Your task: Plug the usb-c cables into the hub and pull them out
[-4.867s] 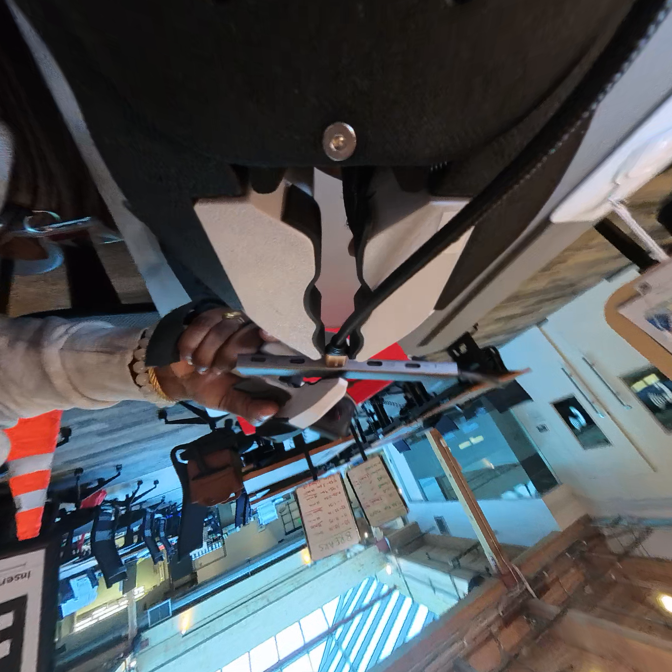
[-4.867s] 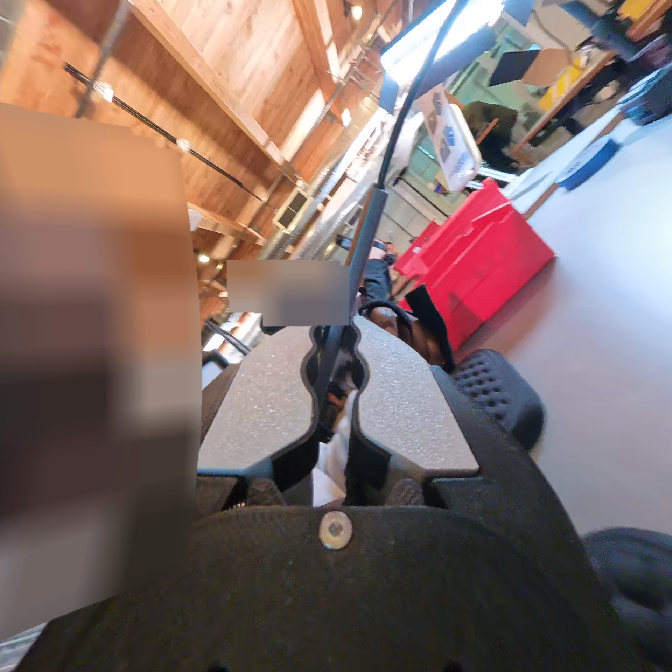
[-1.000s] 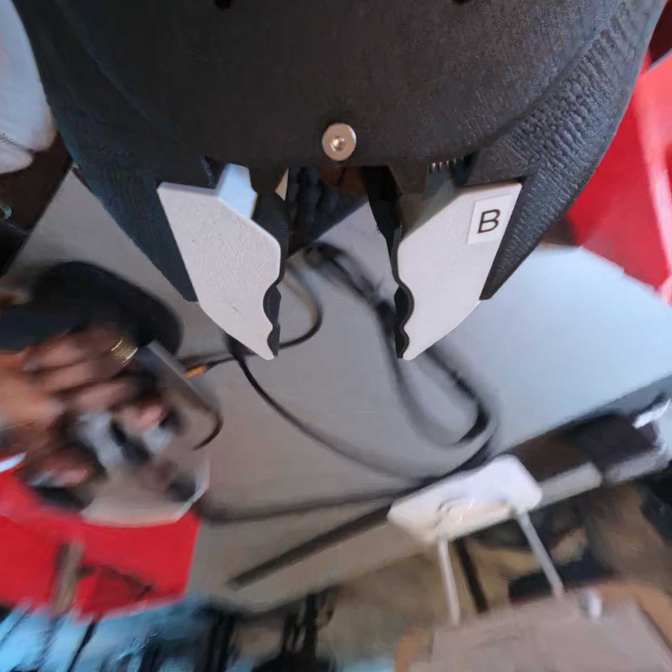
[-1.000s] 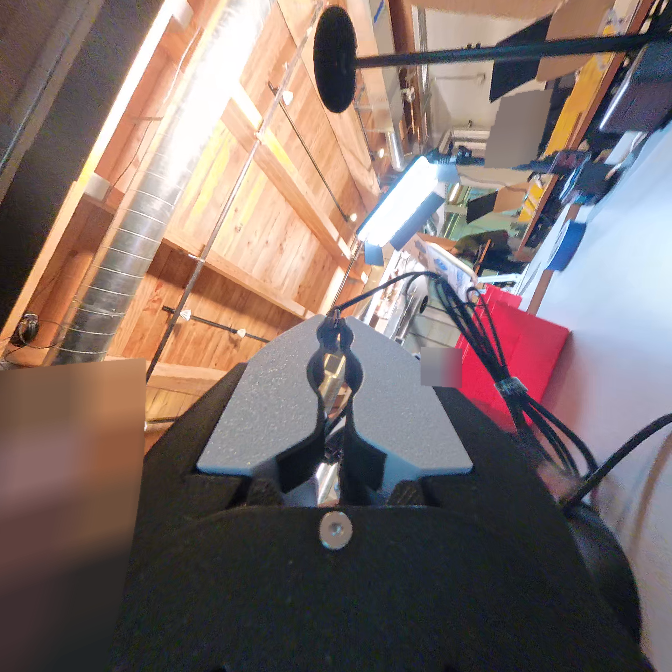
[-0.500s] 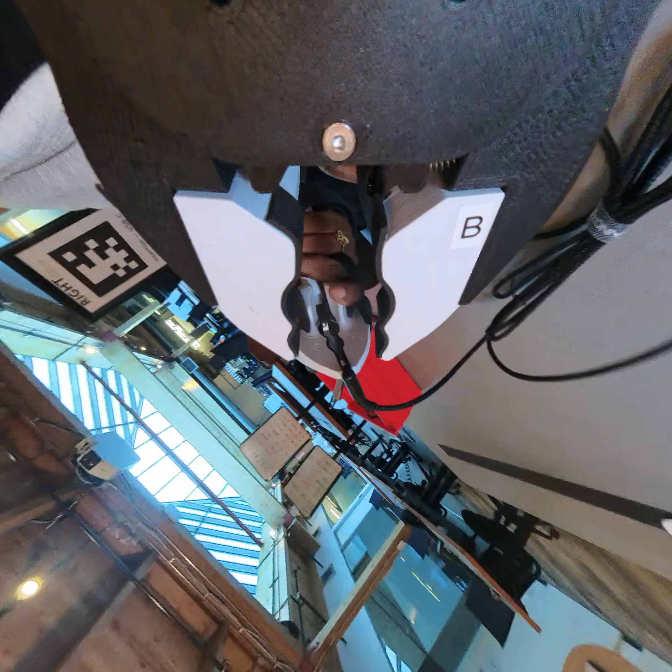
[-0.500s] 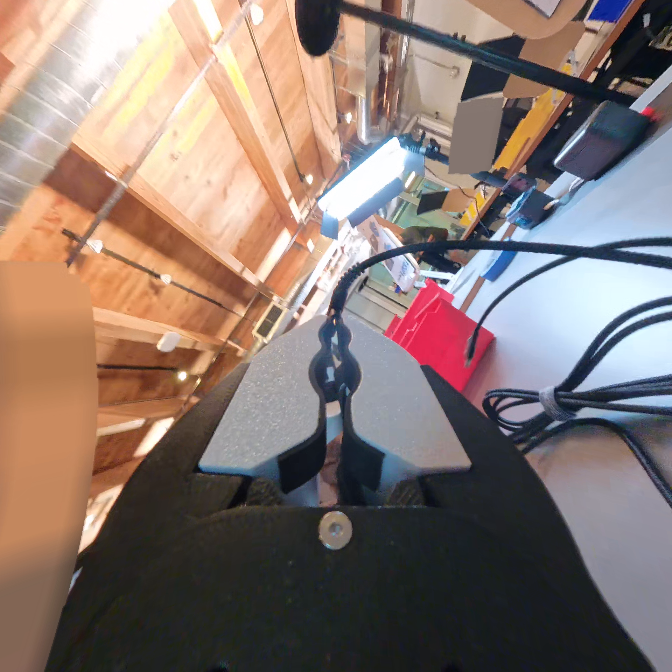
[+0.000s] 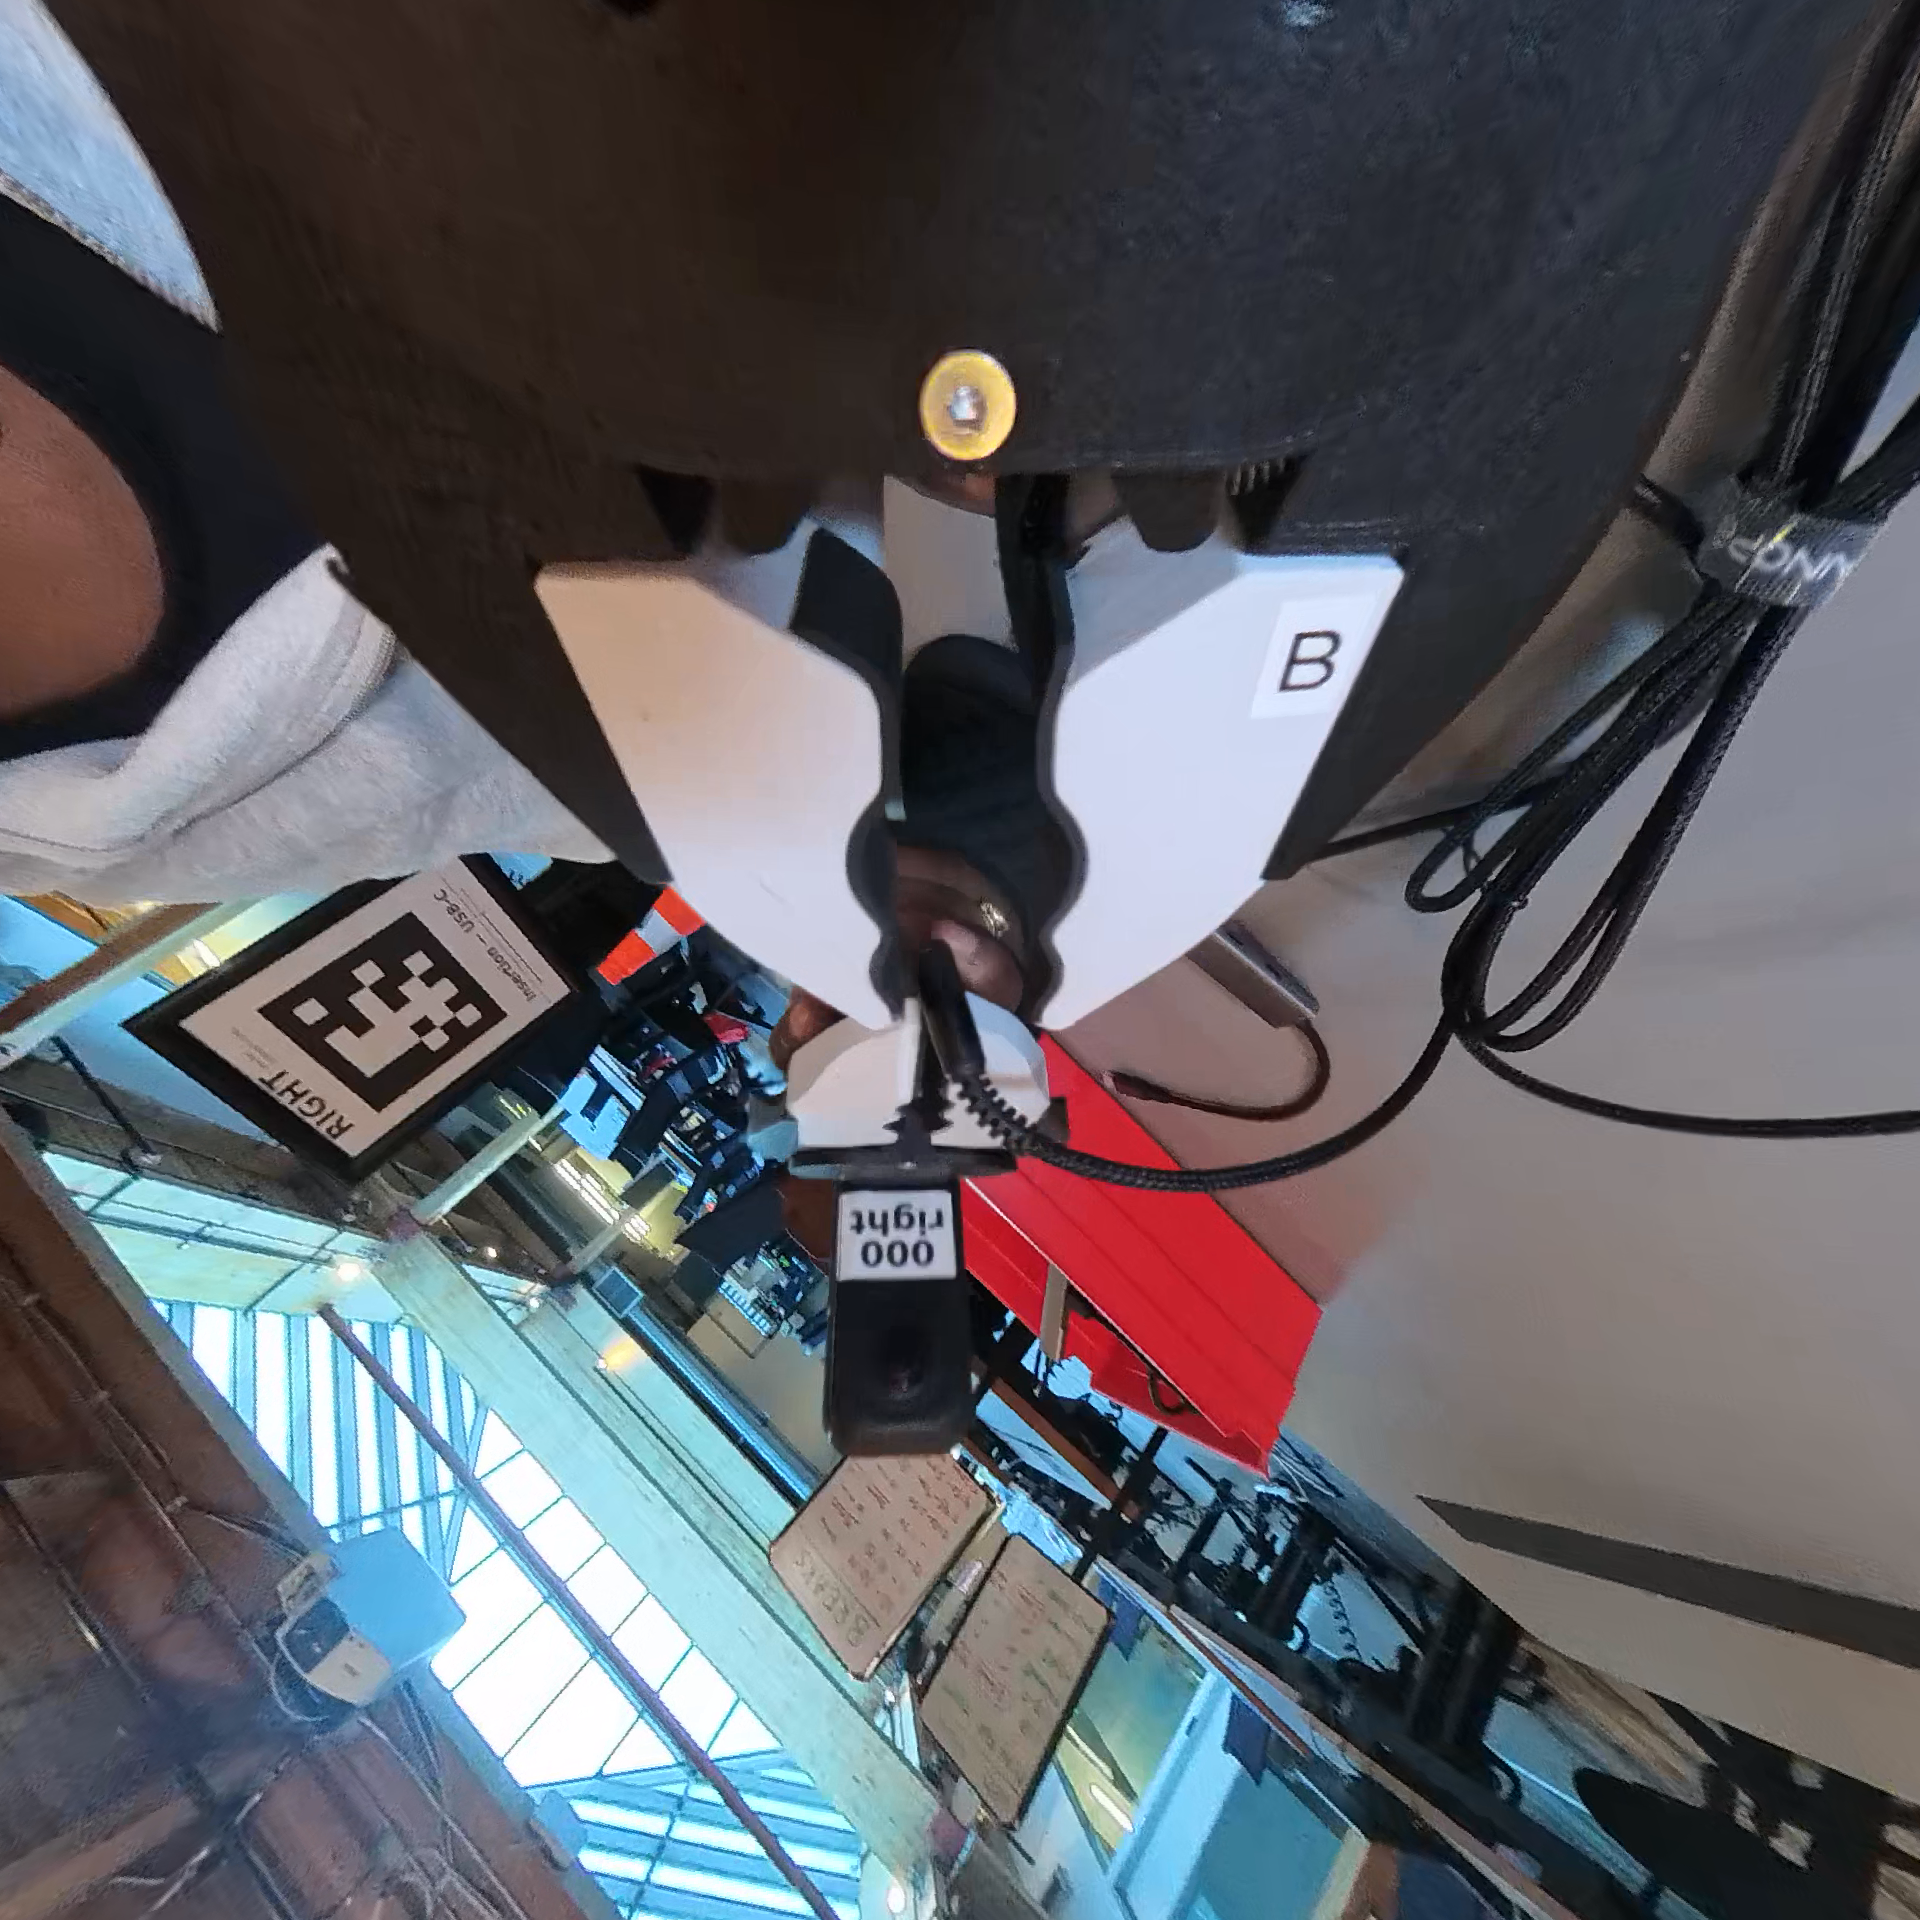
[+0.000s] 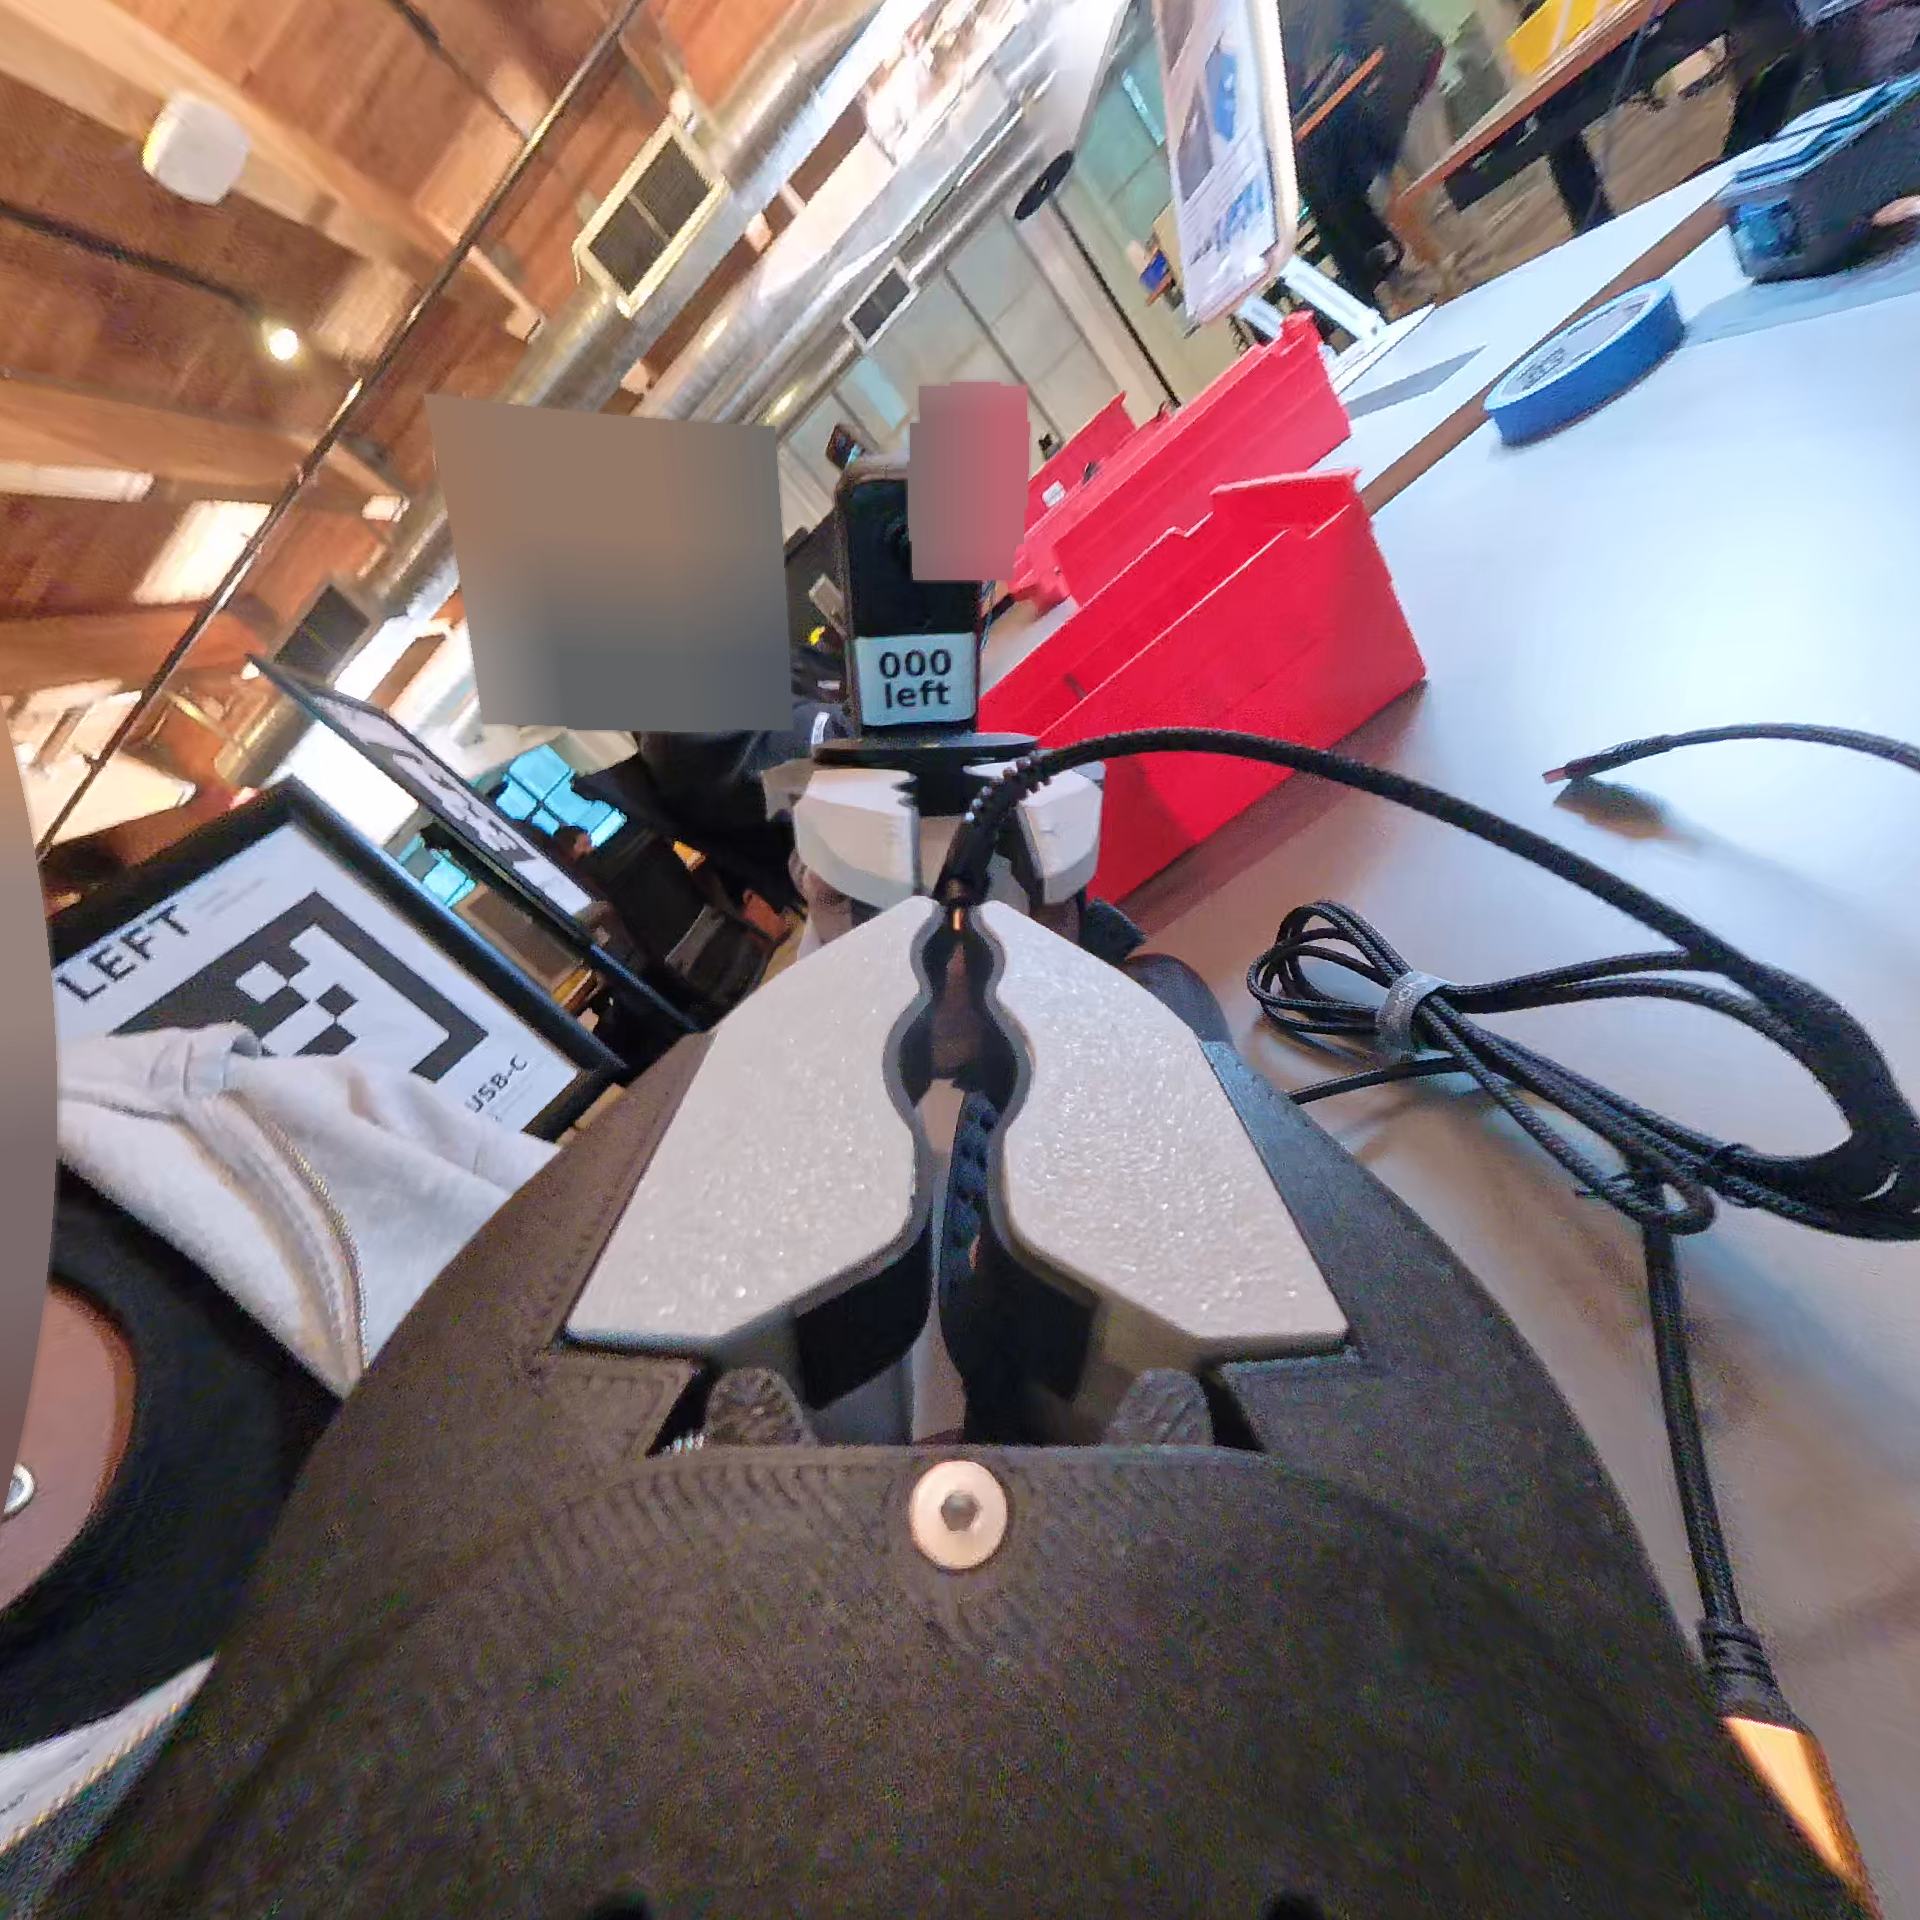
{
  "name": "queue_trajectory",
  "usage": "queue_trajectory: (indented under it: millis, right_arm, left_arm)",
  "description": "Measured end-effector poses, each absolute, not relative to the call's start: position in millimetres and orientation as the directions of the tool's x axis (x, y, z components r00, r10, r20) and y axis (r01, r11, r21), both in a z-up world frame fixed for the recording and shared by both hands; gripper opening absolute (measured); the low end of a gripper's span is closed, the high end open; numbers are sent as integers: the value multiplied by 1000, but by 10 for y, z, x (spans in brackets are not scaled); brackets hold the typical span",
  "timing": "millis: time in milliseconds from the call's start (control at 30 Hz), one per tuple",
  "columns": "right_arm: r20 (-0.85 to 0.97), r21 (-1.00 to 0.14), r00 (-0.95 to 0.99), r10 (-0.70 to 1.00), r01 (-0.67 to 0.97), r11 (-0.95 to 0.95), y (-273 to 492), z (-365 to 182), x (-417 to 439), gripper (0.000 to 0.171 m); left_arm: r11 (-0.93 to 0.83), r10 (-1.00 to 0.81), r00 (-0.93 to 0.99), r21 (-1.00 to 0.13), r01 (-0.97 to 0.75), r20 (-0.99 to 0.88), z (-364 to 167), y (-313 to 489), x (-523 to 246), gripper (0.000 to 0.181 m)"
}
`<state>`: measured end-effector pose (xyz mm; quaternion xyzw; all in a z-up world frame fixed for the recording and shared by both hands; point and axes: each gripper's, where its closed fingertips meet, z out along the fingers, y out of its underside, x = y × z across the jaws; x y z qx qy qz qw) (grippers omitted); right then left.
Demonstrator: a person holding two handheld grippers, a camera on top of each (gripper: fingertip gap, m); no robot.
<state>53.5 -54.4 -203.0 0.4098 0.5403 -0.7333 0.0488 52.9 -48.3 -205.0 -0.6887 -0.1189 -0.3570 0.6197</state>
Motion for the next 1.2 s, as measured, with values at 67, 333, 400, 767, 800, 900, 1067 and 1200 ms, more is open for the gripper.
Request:
queue_trajectory:
  millis: [67, 333, 400, 767, 800, 900, 1067, 1200]
  right_arm:
    - [-627, -777, -676, 388, 507, -373, -550, -2039, 564, 3]
    - [-563, -827, -702, 437, 485, -285, -548, -2073, 613, 2]
    - [-553, -833, -700, 451, 479, -278, -537, -2068, 610, 2]
    - [-553, -814, -483, 679, 486, -317, 325, -2072, 859, 28]
    - [-597, -773, -427, 679, 531, -346, 387, -2205, 920, 31]
    - [-779, -548, -244, 577, 713, -438, 400, -2656, 1157, 49]
    - [-968, -112, 55, 244, 776, -621, 253, -2924, 1354, 59]
    - [-980, 39, 158, 122, 753, -657, 143, -2985, 1283, 51]
  left_arm:
    - [-235, -297, 708, -768, 596, 640, -2079, -473, 592, 20]
    - [-249, -318, 723, -790, 560, 613, -2085, -472, 663, 10]
    - [-234, -310, 749, -811, 537, 586, -2081, -463, 658, 9]
    - [127, -303, 828, -841, 526, 472, -1820, -560, 510, 9]
    - [146, -298, 825, -832, 536, 479, -1846, -585, 503, 9]
    - [140, -293, 816, -822, 552, 498, -1973, -604, 535, 8]
    - [112, -303, 800, -814, 570, 518, -2108, -525, 607, 9]
    - [99, -305, 804, -823, 559, 510, -2147, -480, 650, 9]
